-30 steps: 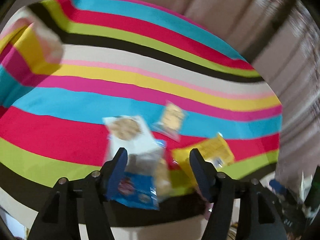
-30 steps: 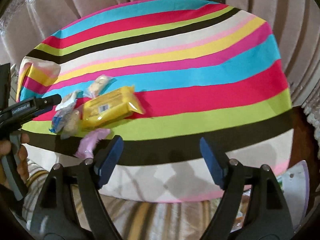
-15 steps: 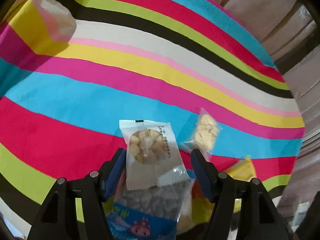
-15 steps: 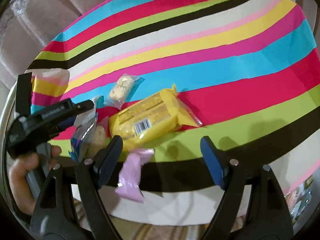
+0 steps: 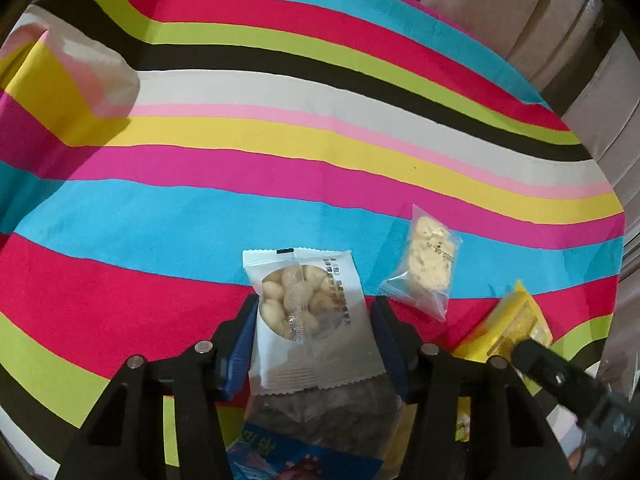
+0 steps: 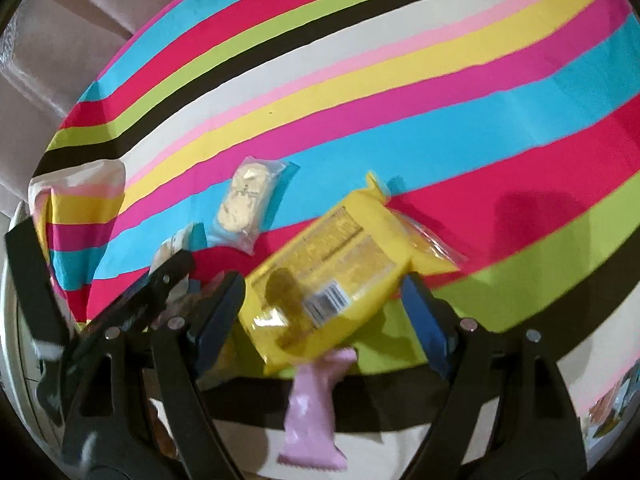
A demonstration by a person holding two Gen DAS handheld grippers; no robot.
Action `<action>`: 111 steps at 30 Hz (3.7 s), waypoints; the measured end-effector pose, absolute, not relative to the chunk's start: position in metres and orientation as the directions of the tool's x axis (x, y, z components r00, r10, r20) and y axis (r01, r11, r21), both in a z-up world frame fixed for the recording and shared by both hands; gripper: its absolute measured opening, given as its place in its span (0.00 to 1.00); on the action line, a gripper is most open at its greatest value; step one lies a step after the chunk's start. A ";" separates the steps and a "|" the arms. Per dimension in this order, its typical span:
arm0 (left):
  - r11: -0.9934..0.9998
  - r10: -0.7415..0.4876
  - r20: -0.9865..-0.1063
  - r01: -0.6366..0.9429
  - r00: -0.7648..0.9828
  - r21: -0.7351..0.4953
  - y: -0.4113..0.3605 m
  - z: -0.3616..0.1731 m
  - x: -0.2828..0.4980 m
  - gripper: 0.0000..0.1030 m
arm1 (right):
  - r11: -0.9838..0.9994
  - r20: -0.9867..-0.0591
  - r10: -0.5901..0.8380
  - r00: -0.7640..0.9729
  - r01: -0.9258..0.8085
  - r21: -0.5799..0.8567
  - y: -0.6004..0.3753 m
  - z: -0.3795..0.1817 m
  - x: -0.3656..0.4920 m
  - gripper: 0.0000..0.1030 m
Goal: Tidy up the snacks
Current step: 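Grasp the white nut packet with left tool while right tool grasps yellow biscuit packet, then carry both packets toward the white box, then open both tools over the white box to drop the packets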
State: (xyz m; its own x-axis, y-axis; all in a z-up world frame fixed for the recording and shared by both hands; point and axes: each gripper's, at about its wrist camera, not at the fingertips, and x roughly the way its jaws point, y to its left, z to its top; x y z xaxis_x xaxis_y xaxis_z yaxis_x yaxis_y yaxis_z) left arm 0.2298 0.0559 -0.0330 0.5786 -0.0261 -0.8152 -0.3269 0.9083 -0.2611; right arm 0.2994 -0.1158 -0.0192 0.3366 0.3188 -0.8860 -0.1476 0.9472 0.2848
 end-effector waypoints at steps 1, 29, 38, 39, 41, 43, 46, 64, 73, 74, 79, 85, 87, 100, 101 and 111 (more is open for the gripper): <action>0.907 -0.028 -0.809 -0.325 0.587 -0.267 0.057 -0.032 0.225 0.54 | 0.949 -0.886 0.313 0.342 -0.158 0.274 -0.110 -0.019 0.303 0.83; 0.884 0.013 -0.748 -0.357 0.664 -0.302 0.087 -0.028 0.200 0.54 | 0.907 -0.893 0.105 0.438 -0.410 -0.094 -0.049 -0.038 0.287 0.61; 0.889 0.008 -0.735 -0.341 0.678 -0.305 0.088 -0.028 0.203 0.50 | 0.917 -0.852 0.171 0.494 -0.396 -0.046 -0.076 -0.019 0.290 0.57; 0.890 0.008 -0.732 -0.338 0.682 -0.305 0.088 -0.028 0.203 0.50 | 0.919 -0.847 0.175 0.501 -0.392 -0.042 -0.078 -0.016 0.289 0.57; 0.891 0.006 -0.723 -0.331 0.690 -0.309 0.088 -0.026 0.203 0.50 | 0.922 -0.834 0.182 0.521 -0.384 -0.039 -0.084 -0.012 0.301 0.57; 0.894 0.006 -0.718 -0.326 0.696 -0.309 0.088 -0.025 0.202 0.50 | 0.925 -0.827 0.184 0.531 -0.377 -0.036 -0.088 -0.007 0.300 0.57; 0.898 0.005 -0.717 -0.319 0.697 -0.304 0.085 -0.024 0.203 0.50 | 0.932 -0.819 0.193 0.540 -0.361 -0.019 -0.092 -0.001 0.296 0.57; 0.940 -0.082 -0.696 -0.177 0.713 -0.292 0.024 0.003 0.198 0.50 | 0.954 -0.809 0.173 0.561 -0.298 -0.002 -0.152 0.011 0.265 0.57; 0.960 -0.159 -0.704 -0.058 0.692 -0.274 -0.032 0.012 0.195 0.50 | 0.970 -0.809 0.139 0.570 -0.242 -0.003 -0.198 0.013 0.253 0.57; 0.962 -0.168 -0.706 -0.043 0.688 -0.271 -0.038 0.012 0.195 0.50 | 0.971 -0.810 0.138 0.570 -0.237 -0.002 -0.202 0.012 0.252 0.57; 0.966 -0.208 -0.715 0.025 0.668 -0.257 -0.071 0.016 0.192 0.50 | 0.980 -0.806 0.120 0.580 -0.199 0.002 -0.232 0.016 0.243 0.57; 0.966 -0.252 -0.731 0.117 0.634 -0.232 -0.112 0.020 0.188 0.50 | 0.990 -0.806 0.089 0.585 -0.142 0.006 -0.272 0.016 0.230 0.57; 0.963 -0.270 -0.737 0.157 0.619 -0.221 -0.127 0.020 0.187 0.50 | 0.993 -0.807 0.077 0.586 -0.120 0.007 -0.285 0.015 0.225 0.57; 0.879 -0.397 -0.772 0.446 0.497 -0.166 -0.228 0.022 0.171 0.50 | 0.997 -0.826 -0.033 0.563 0.073 0.010 -0.400 0.005 0.188 0.57; 0.871 -0.404 -0.775 0.463 0.486 -0.163 -0.235 0.022 0.170 0.50 | 0.996 -0.828 -0.042 0.559 0.090 0.010 -0.408 0.004 0.186 0.57; 0.766 -0.462 -0.813 0.621 0.354 -0.166 -0.301 0.018 0.151 0.50 | 0.968 -0.843 -0.121 0.523 0.250 0.016 -0.487 -0.008 0.160 0.57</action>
